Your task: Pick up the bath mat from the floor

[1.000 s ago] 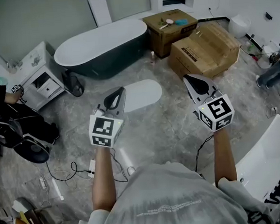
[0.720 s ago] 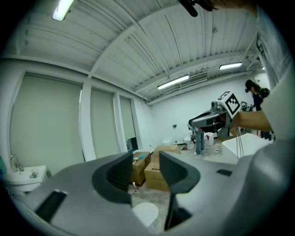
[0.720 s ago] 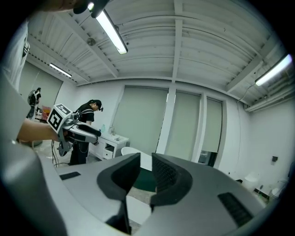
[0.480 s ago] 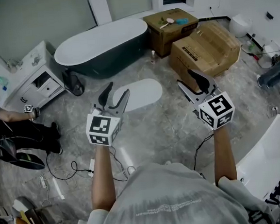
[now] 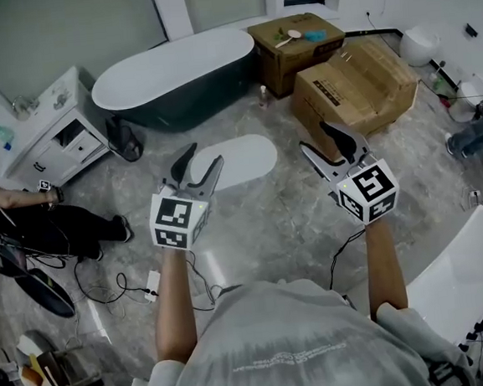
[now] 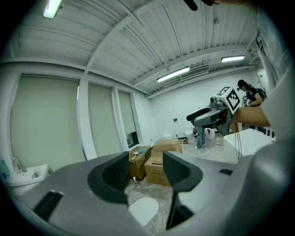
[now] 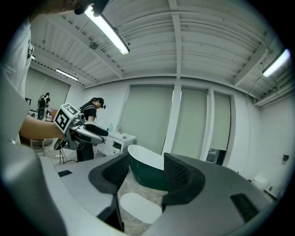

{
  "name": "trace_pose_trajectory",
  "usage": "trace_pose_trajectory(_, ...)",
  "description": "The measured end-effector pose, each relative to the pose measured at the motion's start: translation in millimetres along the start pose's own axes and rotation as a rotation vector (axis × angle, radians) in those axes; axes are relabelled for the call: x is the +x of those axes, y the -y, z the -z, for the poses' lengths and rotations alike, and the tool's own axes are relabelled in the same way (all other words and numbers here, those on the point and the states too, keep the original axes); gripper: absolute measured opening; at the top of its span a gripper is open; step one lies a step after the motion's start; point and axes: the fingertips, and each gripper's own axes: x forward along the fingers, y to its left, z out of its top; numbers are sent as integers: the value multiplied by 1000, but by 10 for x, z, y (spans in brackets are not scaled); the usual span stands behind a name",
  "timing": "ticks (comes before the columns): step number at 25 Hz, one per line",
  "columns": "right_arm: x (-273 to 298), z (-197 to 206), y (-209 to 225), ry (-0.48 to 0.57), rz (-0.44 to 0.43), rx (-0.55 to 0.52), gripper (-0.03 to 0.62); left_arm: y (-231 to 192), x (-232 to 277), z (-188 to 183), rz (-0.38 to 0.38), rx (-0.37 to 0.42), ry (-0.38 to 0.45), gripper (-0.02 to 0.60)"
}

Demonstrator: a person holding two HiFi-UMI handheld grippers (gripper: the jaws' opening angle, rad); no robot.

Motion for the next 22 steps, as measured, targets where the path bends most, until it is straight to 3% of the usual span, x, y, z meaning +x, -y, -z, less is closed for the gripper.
trace_pose_trajectory(7, -53, 228, 363, -11, -9, 16, 229, 341, 359, 107, 7, -2, -69, 210)
trace_pose_trajectory(10, -12, 308, 532, -11, 12, 33, 229, 332, 542, 91, 4, 3, -63, 207)
trace_pose_trajectory(15, 164, 391, 920, -18, 64, 36, 229, 113, 962, 62, -17, 31, -65, 206)
trace_pose_trajectory(22, 863, 561, 1463, -38, 104, 65, 229, -492, 1694, 296, -3, -6, -56, 206)
